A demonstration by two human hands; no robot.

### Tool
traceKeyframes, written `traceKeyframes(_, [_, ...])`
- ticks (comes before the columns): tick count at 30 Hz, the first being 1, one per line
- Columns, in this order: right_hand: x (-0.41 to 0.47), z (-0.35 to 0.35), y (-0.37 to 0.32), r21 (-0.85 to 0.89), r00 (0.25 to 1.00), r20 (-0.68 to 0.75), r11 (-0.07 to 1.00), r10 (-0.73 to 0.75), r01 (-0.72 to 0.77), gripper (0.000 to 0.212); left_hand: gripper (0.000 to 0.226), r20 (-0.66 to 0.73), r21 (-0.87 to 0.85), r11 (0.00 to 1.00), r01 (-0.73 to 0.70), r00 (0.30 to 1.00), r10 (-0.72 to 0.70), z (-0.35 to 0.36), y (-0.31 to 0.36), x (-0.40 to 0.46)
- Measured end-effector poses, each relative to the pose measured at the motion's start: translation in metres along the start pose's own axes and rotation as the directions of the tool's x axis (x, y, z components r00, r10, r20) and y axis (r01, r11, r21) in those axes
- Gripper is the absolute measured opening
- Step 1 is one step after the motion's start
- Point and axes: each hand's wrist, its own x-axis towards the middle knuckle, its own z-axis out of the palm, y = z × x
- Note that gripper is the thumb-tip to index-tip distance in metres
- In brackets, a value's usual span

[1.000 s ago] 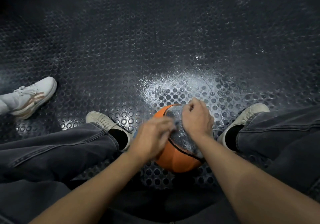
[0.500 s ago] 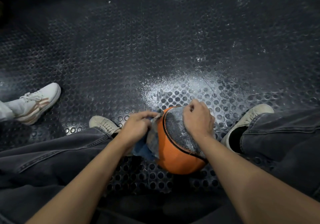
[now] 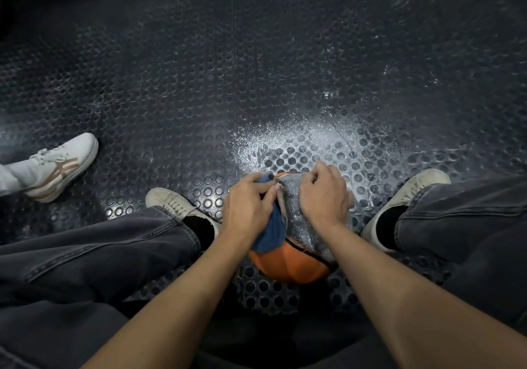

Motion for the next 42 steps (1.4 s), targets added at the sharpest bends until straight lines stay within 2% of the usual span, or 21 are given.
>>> traceKeyframes(1, [-0.001, -0.001, -0.001, -0.002, 1.0, -0.003, 1.0, 0.021, -0.021, 0.017, 0.021, -0.004, 0.004, 0.999, -0.042, 0.999, 0.042, 0.001, 0.003, -0.003])
traceKeyframes(4, [0.005, -0.004, 0.0, 0.009, 0.998, 0.009, 0.998, 0.067, -0.067, 0.014, 0.027, 0.025, 0.009, 0.953, -0.302, 0.953, 0.302, 0.006, 0.002, -0.034])
traceKeyframes(6, [0.007, -0.005, 0.002, 0.022, 0.999, 0.032, 0.999, 0.037, -0.038, 0.016, 0.024, 0.005, -0.042, 0.94, -0.337, 0.941, 0.338, 0.004, -0.005, -0.039])
traceKeyframes(8, [0.005, -0.005, 0.0, 0.023, 0.999, 0.036, 1.0, 0.0, -0.001, 0.018, 0.017, -0.006, -0.08, 0.976, -0.203, 0.979, 0.203, 0.0, -0.005, -0.017])
traceKeyframes(11, [0.0, -0.002, -0.002, 0.029, 1.0, 0.022, 1.0, -0.003, 0.003, 0.017, 0.023, 0.062, -0.009, 0.998, 0.064, 0.996, -0.064, -0.011, 0.0, 0.017])
traceKeyframes(12, [0.0, -0.002, -0.002, 0.032, 1.0, 0.021, 0.999, 0.0, -0.001, 0.017, 0.031, 0.095, 0.004, 0.991, 0.133, 0.987, -0.133, -0.015, -0.001, 0.025])
traceKeyframes(14, [0.001, -0.004, -0.001, 0.038, 1.0, 0.028, 0.999, 0.009, -0.01, 0.017, 0.063, 0.15, 0.076, 0.966, 0.248, 0.955, -0.257, -0.028, -0.008, 0.034])
traceKeyframes(16, [0.004, -0.006, 0.001, 0.034, 0.999, 0.038, 0.999, 0.014, -0.015, 0.016, 0.085, 0.163, 0.238, 0.922, 0.306, 0.923, -0.349, -0.046, -0.011, 0.036])
traceKeyframes(17, [0.004, -0.006, 0.001, 0.031, 0.999, 0.047, 0.999, 0.015, -0.017, 0.016, 0.087, 0.131, 0.324, 0.908, 0.264, 0.938, -0.32, -0.053, -0.011, 0.035])
traceKeyframes(19, [0.005, -0.006, -0.001, 0.023, 0.999, 0.043, 1.0, 0.016, -0.017, 0.016, 0.075, 0.058, 0.405, 0.906, 0.121, 0.986, -0.157, -0.059, -0.008, 0.027])
traceKeyframes(21, [0.005, -0.006, -0.003, 0.015, 0.999, 0.043, 1.0, 0.023, -0.024, 0.017, 0.04, 0.106, 0.292, 0.956, 0.021, 0.993, -0.055, -0.055, 0.0, 0.015])
traceKeyframes(23, [0.004, -0.006, -0.004, 0.01, 0.999, 0.042, 1.0, 0.028, -0.028, 0.017, 0.011, 0.226, 0.13, 0.991, -0.001, 0.974, -0.029, -0.044, 0.005, 0.002])
traceKeyframes(26, [0.005, -0.006, -0.004, 0.018, 0.999, 0.036, 0.999, 0.035, -0.036, 0.016, 0.017, 0.234, 0.034, 0.996, -0.082, 0.97, 0.072, -0.025, -0.003, -0.015])
traceKeyframes(28, [0.007, -0.007, -0.004, 0.019, 0.999, 0.028, 0.999, 0.045, -0.046, 0.018, 0.037, 0.229, 0.04, 0.996, -0.08, 0.971, 0.069, -0.015, -0.017, -0.024])
traceKeyframes(30, [0.009, -0.009, -0.005, 0.019, 0.998, 0.036, 0.999, 0.05, -0.051, 0.019, 0.053, 0.284, -0.065, 0.995, -0.07, 0.955, 0.086, -0.007, -0.021, -0.028])
traceKeyframes(32, [0.007, -0.009, -0.005, 0.017, 0.998, 0.031, 0.999, 0.046, -0.046, 0.018, 0.05, 0.272, -0.132, 0.987, -0.09, 0.954, 0.123, 0.001, -0.015, -0.03])
traceKeyframes(35, [0.0, -0.005, -0.003, 0.005, 1.0, 0.003, 1.0, 0.023, -0.023, 0.016, 0.041, 0.094, -0.042, 0.99, -0.138, 0.985, 0.141, 0.008, -0.013, -0.023])
traceKeyframes(38, [-0.005, 0.0, -0.003, -0.011, 1.0, 0.001, 0.999, 0.031, -0.031, 0.018, 0.024, -0.036, -0.065, 0.994, -0.086, 0.996, 0.084, 0.002, -0.014, -0.009])
traceKeyframes(40, [-0.004, 0.0, -0.005, -0.02, 0.999, 0.001, 0.999, 0.05, -0.05, 0.02, 0.02, -0.019, -0.068, 0.994, -0.089, 0.996, 0.088, -0.004, -0.015, -0.012])
traceKeyframes(42, [0.003, -0.003, -0.006, -0.02, 0.997, 0.02, 0.997, 0.075, -0.074, 0.018, 0.019, 0.067, -0.084, 0.976, -0.201, 0.976, 0.207, -0.007, -0.015, -0.025])
